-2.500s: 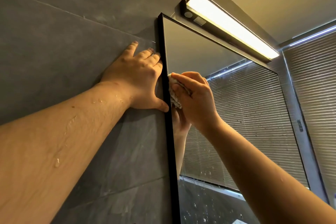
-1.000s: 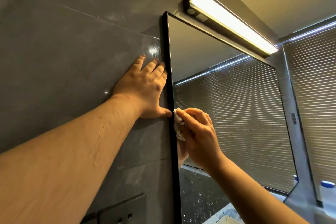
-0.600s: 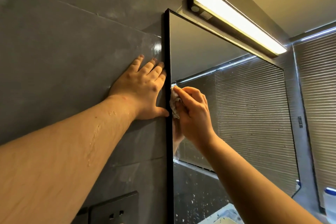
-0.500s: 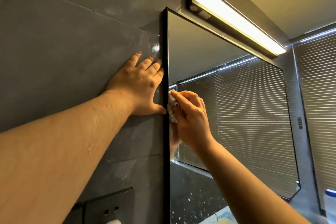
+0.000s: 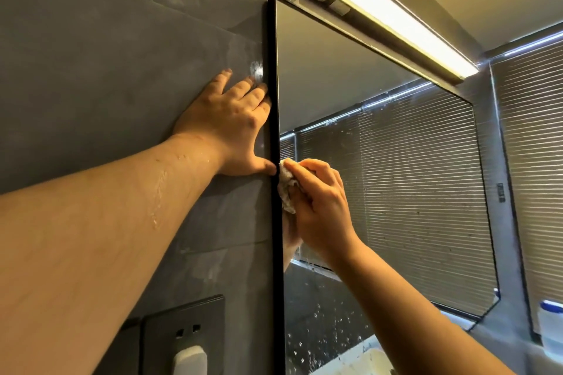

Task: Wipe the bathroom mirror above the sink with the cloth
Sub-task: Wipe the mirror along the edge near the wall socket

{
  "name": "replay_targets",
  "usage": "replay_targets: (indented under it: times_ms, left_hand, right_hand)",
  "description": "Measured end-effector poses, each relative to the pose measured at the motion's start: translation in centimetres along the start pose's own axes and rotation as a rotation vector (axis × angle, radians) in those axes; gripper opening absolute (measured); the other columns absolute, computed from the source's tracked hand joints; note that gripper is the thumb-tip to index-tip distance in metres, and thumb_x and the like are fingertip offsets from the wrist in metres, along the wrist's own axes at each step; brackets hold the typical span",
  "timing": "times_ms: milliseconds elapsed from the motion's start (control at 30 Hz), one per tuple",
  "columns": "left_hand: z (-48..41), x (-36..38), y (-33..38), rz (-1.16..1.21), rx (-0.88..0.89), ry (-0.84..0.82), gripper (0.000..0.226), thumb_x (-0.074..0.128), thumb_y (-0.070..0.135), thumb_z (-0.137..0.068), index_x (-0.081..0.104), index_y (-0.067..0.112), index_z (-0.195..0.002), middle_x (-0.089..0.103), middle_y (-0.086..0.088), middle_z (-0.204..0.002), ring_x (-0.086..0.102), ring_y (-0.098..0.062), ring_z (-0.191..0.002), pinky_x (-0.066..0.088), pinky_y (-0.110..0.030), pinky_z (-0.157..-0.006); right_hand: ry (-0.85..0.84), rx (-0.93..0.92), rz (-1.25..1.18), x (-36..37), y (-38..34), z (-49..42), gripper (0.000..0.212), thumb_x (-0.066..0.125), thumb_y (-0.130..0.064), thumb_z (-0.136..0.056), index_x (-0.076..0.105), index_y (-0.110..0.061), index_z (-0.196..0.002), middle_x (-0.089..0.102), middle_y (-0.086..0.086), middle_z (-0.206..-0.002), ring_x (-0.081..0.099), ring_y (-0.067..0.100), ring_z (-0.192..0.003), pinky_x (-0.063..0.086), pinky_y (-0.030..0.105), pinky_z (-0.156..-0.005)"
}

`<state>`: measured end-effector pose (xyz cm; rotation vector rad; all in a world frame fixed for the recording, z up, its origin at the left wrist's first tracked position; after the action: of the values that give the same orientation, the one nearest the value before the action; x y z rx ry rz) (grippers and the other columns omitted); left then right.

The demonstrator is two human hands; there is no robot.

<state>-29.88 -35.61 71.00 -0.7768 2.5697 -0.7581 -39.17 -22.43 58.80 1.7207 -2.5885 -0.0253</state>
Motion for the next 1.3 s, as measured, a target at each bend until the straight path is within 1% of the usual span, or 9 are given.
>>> replay_targets:
  times_ms: [133, 267, 400, 700, 833, 933, 1033, 1167, 1300]
  left_hand:
    - [-0.1, -0.1, 0.1, 0.01, 0.001, 0.0, 0.119, 0.032, 0.092, -0.058, 0.029, 0.015, -0.149, 0.024, -0.006, -0.158, 0.017, -0.024, -0.147, 0.008, -0.051, -0.119]
    - [0.1, -0.1, 0.0, -0.002, 0.001, 0.007, 0.119, 0.036, 0.092, -0.059, 0.029, 0.014, -0.148, 0.025, -0.007, -0.158, 0.019, -0.025, -0.147, 0.009, -0.051, -0.119]
    - [0.1, -0.1, 0.0, -0.004, 0.002, 0.001, 0.119, 0.035, 0.092, -0.059, 0.028, 0.014, -0.149, 0.024, -0.007, -0.158, 0.018, -0.025, -0.147, 0.008, -0.051, -0.119]
    - [0.2, -0.2, 0.1, -0.008, -0.004, -0.016, 0.12, 0.032, 0.091, -0.058, 0.029, 0.013, -0.148, 0.025, -0.008, -0.157, 0.018, -0.025, -0.147, 0.008, -0.051, -0.119]
    - [0.1, -0.2, 0.1, -0.013, -0.003, -0.006, 0.118, 0.034, 0.091, -0.06, 0.03, 0.013, -0.148, 0.026, -0.008, -0.157, 0.019, -0.026, -0.146, 0.009, -0.052, -0.119]
    - [0.2, -0.2, 0.1, -0.015, -0.001, -0.006, 0.117, 0.037, 0.091, -0.061, 0.03, 0.013, -0.148, 0.026, -0.009, -0.157, 0.019, -0.026, -0.146, 0.009, -0.052, -0.119]
    - [0.2, -0.2, 0.0, -0.009, -0.001, -0.003, 0.118, 0.034, 0.091, -0.059, 0.032, 0.012, -0.147, 0.027, -0.009, -0.156, 0.02, -0.027, -0.146, 0.009, -0.052, -0.119]
    - [0.2, -0.1, 0.1, -0.013, 0.001, 0.005, 0.118, 0.032, 0.091, -0.058, 0.033, 0.012, -0.146, 0.029, -0.009, -0.156, 0.022, -0.027, -0.145, 0.008, -0.051, -0.119]
    - [0.2, -0.1, 0.0, -0.012, 0.012, 0.012, 0.116, 0.035, 0.091, -0.061, 0.034, 0.012, -0.146, 0.03, -0.01, -0.155, 0.022, -0.027, -0.145, 0.01, -0.052, -0.119]
  right_hand:
    - [0.003, 0.033, -0.007, 0.2, 0.1, -0.7, 0.04, 0.052, -0.03, -0.092, 0.066, -0.02, -0.128, 0.062, 0.002, -0.117, 0.051, 0.017, -0.106, 0.029, 0.01, -0.097]
    - [-0.018, 0.03, -0.014, 0.0, 0.2, 1.8, 0.04, 0.053, -0.03, -0.093, 0.064, -0.02, -0.13, 0.061, 0.002, -0.12, 0.049, 0.015, -0.109, 0.039, 0.028, -0.096]
    - [-0.042, 0.012, -0.026, -0.3, 0.4, 5.3, 0.04, 0.054, -0.029, -0.094, 0.062, -0.021, -0.132, 0.06, 0.002, -0.121, 0.053, 0.018, -0.111, 0.042, 0.033, -0.096]
    - [-0.016, 0.054, -0.027, -0.1, 0.2, 4.8, 0.039, 0.055, -0.029, -0.092, 0.066, -0.019, -0.128, 0.062, 0.003, -0.114, 0.055, 0.02, -0.103, 0.034, 0.022, -0.094]
    - [0.025, 0.065, -0.045, 0.1, 0.1, 2.0, 0.042, 0.054, -0.031, -0.089, 0.068, -0.015, -0.125, 0.063, 0.003, -0.107, 0.051, 0.016, -0.097, 0.035, 0.024, -0.089]
    - [0.07, 0.045, -0.087, -0.1, 0.0, 1.7, 0.038, 0.063, -0.024, -0.087, 0.069, -0.017, -0.123, 0.062, -0.004, -0.103, 0.059, 0.022, -0.093, 0.044, 0.033, -0.088]
    - [0.122, 0.036, -0.141, -0.3, -0.4, 3.1, 0.036, 0.071, -0.022, -0.085, 0.066, -0.024, -0.121, 0.054, -0.015, -0.098, 0.06, 0.018, -0.088, 0.052, 0.039, -0.083]
    - [0.149, 0.039, -0.156, -0.2, -0.5, 5.8, 0.037, 0.068, -0.03, -0.088, 0.066, -0.02, -0.124, 0.053, -0.017, -0.092, 0.055, 0.013, -0.087, 0.05, 0.032, -0.082]
    - [0.118, 0.01, -0.168, -0.4, -0.8, 8.6, 0.043, 0.066, -0.031, -0.091, 0.058, -0.027, -0.133, 0.047, -0.027, -0.098, 0.054, 0.012, -0.089, 0.048, 0.028, -0.082]
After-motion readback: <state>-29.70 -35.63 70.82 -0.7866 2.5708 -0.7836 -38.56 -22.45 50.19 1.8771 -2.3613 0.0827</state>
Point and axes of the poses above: each hand's wrist, its own z-axis away from the middle knuckle, its own x-axis out of the palm, y = z × x, the point moved 3 cm from there along -z, towards the middle knuckle
